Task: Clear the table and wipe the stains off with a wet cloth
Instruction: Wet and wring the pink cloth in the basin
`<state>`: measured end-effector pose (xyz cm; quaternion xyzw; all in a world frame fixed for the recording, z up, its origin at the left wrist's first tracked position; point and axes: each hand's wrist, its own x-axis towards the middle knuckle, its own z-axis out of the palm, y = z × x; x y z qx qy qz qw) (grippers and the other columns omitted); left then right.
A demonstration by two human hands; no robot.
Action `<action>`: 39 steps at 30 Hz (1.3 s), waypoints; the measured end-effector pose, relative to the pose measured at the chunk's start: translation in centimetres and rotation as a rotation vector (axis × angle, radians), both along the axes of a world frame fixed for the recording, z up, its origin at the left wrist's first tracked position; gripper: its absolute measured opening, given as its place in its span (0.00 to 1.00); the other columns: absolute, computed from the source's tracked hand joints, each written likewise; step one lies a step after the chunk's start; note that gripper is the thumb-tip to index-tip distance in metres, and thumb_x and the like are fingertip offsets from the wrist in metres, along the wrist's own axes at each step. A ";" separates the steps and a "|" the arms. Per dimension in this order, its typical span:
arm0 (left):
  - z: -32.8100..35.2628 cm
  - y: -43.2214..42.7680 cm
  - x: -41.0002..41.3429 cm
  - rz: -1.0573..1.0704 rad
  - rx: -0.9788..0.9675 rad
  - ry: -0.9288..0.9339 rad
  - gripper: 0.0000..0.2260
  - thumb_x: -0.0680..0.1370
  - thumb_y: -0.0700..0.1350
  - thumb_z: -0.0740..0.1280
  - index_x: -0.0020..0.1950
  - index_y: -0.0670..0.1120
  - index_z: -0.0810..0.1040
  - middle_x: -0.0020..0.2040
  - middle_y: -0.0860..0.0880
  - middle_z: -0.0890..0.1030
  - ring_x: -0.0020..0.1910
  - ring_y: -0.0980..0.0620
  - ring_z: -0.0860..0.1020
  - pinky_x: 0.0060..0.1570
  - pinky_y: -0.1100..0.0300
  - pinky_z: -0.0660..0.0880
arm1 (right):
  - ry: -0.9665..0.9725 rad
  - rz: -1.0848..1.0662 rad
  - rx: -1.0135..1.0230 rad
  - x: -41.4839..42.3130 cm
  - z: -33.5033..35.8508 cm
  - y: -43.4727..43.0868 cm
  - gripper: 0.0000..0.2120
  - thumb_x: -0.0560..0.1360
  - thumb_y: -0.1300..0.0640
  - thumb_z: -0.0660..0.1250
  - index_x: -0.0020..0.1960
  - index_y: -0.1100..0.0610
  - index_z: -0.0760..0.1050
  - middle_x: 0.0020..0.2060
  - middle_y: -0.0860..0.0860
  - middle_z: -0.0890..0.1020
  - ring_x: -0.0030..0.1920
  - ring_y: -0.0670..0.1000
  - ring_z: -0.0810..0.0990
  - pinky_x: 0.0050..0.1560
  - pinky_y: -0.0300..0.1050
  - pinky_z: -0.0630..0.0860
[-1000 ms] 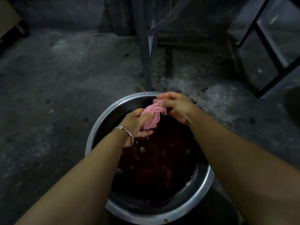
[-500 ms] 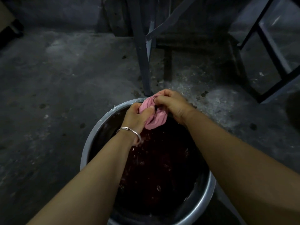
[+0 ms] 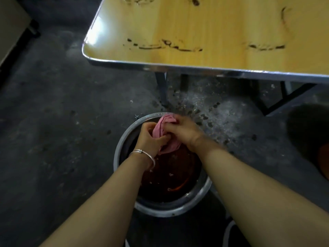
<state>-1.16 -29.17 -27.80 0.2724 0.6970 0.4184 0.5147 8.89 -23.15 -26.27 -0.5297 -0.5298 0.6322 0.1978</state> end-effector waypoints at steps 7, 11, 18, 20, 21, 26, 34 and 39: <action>9.2 -2.9 0.3 -0.009 -0.102 -0.125 0.17 0.68 0.41 0.74 0.53 0.37 0.76 0.44 0.40 0.82 0.39 0.47 0.81 0.44 0.52 0.79 | -0.103 0.022 -0.076 1.7 7.7 -1.7 0.13 0.75 0.67 0.59 0.53 0.60 0.80 0.44 0.58 0.81 0.47 0.57 0.79 0.54 0.54 0.76; 15.4 -3.1 0.7 0.015 -0.100 -0.160 0.05 0.75 0.42 0.67 0.46 0.44 0.81 0.45 0.38 0.82 0.44 0.44 0.79 0.51 0.47 0.77 | -0.195 0.197 0.101 3.2 14.4 -1.8 0.14 0.75 0.70 0.56 0.52 0.62 0.79 0.47 0.59 0.81 0.48 0.54 0.76 0.49 0.44 0.72; 27.0 -0.9 3.1 -0.034 0.046 0.006 0.07 0.79 0.42 0.61 0.50 0.49 0.79 0.47 0.45 0.82 0.49 0.48 0.79 0.56 0.50 0.76 | -0.004 -0.107 -0.037 5.2 25.5 0.9 0.16 0.73 0.72 0.54 0.36 0.55 0.72 0.31 0.53 0.74 0.32 0.50 0.71 0.31 0.42 0.68; 30.1 0.1 4.2 -0.052 0.034 -0.013 0.09 0.78 0.48 0.62 0.54 0.47 0.77 0.52 0.43 0.82 0.52 0.47 0.79 0.58 0.48 0.74 | 0.110 -0.176 -0.134 5.7 28.6 1.6 0.14 0.74 0.69 0.56 0.34 0.56 0.70 0.29 0.52 0.72 0.31 0.50 0.68 0.30 0.40 0.64; 31.9 0.7 4.8 -0.064 0.017 -0.063 0.13 0.76 0.52 0.64 0.56 0.46 0.76 0.54 0.43 0.81 0.54 0.48 0.79 0.59 0.48 0.74 | 0.157 -0.182 -0.173 6.0 30.2 2.0 0.12 0.75 0.67 0.58 0.35 0.57 0.71 0.31 0.54 0.73 0.32 0.51 0.70 0.32 0.41 0.66; 38.9 3.2 7.1 -0.153 0.011 0.043 0.23 0.69 0.42 0.74 0.59 0.43 0.68 0.52 0.45 0.78 0.48 0.51 0.79 0.47 0.60 0.79 | 0.161 -0.098 -0.013 8.0 36.8 4.1 0.06 0.75 0.66 0.62 0.39 0.64 0.73 0.36 0.58 0.75 0.40 0.53 0.72 0.42 0.49 0.71; 44.2 6.1 6.0 -0.079 0.016 0.459 0.06 0.71 0.39 0.68 0.45 0.47 0.82 0.41 0.46 0.83 0.43 0.45 0.80 0.47 0.50 0.79 | -0.006 0.079 0.241 11.2 44.0 7.9 0.10 0.73 0.65 0.65 0.34 0.58 0.77 0.32 0.52 0.73 0.36 0.48 0.69 0.37 0.42 0.65; 47.4 8.5 3.6 -0.188 0.102 0.548 0.05 0.73 0.44 0.68 0.44 0.44 0.82 0.33 0.44 0.78 0.36 0.46 0.76 0.42 0.53 0.76 | -0.043 0.063 0.306 11.4 46.9 10.5 0.05 0.73 0.63 0.67 0.39 0.60 0.80 0.35 0.55 0.76 0.37 0.50 0.72 0.38 0.42 0.67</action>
